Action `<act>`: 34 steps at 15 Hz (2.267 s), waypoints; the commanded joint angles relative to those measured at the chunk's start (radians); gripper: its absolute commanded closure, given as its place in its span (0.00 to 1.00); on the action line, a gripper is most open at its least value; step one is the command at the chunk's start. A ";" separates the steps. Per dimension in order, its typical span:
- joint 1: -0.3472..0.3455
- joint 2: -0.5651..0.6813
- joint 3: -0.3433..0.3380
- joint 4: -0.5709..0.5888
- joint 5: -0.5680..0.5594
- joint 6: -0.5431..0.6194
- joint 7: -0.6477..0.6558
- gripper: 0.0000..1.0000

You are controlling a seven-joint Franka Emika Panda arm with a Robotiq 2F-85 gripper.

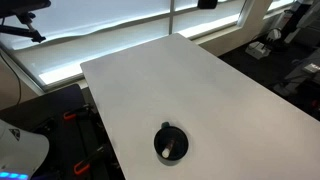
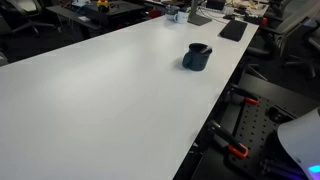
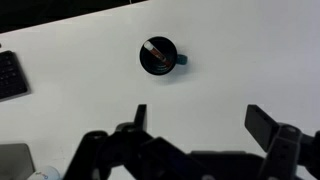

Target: Take the red marker out of the green mug.

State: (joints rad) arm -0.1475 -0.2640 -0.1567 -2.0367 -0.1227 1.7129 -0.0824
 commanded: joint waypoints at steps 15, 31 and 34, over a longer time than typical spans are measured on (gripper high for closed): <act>0.000 0.081 -0.004 -0.151 -0.047 0.025 -0.058 0.00; -0.018 0.216 -0.020 -0.249 -0.144 0.252 -0.213 0.00; -0.014 0.226 -0.015 -0.262 -0.161 0.277 -0.189 0.10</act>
State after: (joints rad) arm -0.1640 -0.0465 -0.1782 -2.2870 -0.2667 1.9669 -0.2925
